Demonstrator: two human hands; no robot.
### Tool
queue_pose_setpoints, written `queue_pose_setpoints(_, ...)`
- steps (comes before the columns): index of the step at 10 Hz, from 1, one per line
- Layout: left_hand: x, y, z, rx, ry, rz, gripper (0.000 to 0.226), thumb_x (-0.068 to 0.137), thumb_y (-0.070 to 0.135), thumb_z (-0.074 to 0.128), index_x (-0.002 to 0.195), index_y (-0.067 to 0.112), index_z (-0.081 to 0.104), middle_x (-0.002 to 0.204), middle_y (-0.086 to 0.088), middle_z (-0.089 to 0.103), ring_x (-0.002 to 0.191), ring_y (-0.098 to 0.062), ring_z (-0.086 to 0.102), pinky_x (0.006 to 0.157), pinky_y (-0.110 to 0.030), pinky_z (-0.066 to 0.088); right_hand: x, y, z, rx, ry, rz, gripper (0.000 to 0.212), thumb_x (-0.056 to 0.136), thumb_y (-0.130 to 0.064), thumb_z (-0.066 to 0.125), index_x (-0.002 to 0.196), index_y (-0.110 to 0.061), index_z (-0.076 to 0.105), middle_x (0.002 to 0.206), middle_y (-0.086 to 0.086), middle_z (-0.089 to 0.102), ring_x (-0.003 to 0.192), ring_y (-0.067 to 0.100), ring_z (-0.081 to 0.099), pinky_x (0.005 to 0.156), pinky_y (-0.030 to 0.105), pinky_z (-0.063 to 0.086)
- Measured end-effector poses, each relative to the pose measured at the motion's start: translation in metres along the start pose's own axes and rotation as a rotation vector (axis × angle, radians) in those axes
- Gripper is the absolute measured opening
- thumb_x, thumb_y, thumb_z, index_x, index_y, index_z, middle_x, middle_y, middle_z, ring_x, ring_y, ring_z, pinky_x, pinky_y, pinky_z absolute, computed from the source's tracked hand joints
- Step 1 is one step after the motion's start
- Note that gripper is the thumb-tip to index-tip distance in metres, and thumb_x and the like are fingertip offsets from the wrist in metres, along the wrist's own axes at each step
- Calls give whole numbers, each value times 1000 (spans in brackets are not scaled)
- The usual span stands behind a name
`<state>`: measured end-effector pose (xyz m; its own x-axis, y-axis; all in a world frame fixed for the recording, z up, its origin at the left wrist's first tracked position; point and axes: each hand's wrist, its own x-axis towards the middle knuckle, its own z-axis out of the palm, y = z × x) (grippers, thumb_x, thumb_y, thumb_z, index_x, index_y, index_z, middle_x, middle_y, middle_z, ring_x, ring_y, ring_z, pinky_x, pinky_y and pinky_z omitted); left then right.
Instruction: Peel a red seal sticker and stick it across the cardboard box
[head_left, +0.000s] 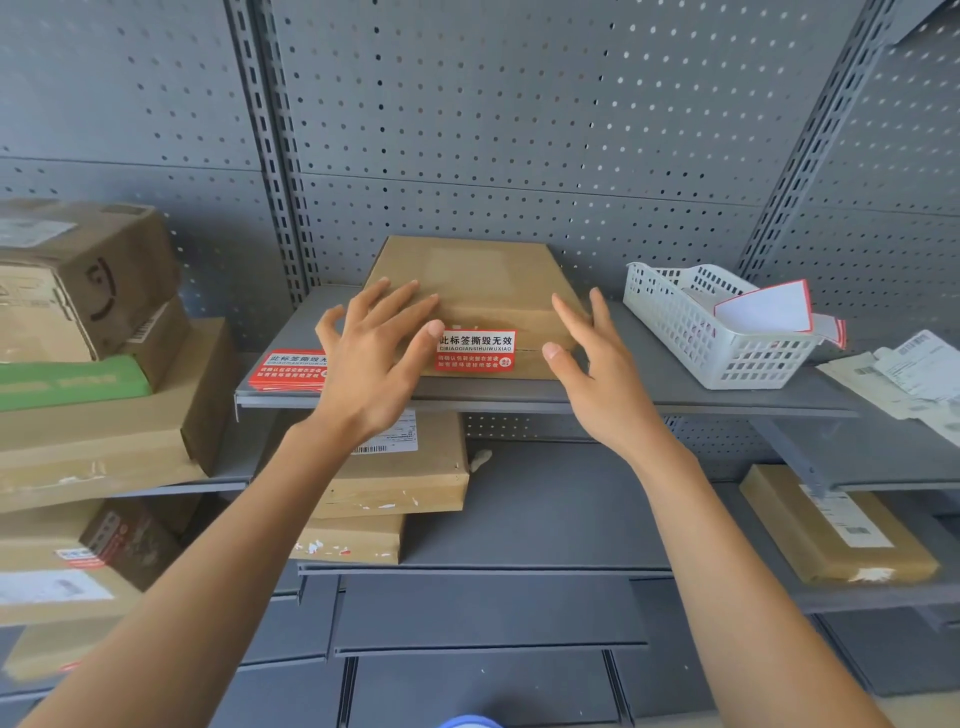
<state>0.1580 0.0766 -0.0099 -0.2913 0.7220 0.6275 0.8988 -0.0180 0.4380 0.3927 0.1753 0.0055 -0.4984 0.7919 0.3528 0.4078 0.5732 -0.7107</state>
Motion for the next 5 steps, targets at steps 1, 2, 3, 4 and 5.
queue_pose_setpoints(1,9,5,-5,-49,57,-6,50,105,55,31,131,32,68,144,11,59,143,-15,38,113,-53,21,-2,-11,-16,11,88,-37,48,103,-26,56,150,-33,47,169,-4,21,154,8,20,123,45,29)
queue_pose_setpoints(2,24,19,-18,-166,86,-57,54,104,55,32,113,22,74,120,8,70,125,-17,50,104,-47,33,-6,-34,-44,-9,211,-119,35,99,-25,62,134,-30,65,147,-13,55,134,-5,44,112,36,41)
queue_pose_setpoints(3,48,29,-29,-379,74,-181,57,105,56,37,101,17,78,102,2,71,110,-20,60,90,-35,43,-20,-70,-81,5,321,-202,22,98,-19,64,115,-27,75,111,-23,71,88,-12,60,83,12,44)
queue_pose_setpoints(4,76,36,-30,-569,0,-303,69,101,67,31,79,24,81,95,-5,79,98,-23,69,90,-41,52,-45,-108,-115,104,424,-275,17,99,-26,62,103,-33,77,103,-21,76,82,28,66,75,33,57)
queue_pose_setpoints(5,104,49,-30,-695,-81,-407,82,104,66,24,69,13,77,82,1,80,86,-21,72,79,-37,51,-59,-135,-152,118,414,-383,20,99,-51,55,107,-41,70,108,-19,75,95,14,71,75,20,56)
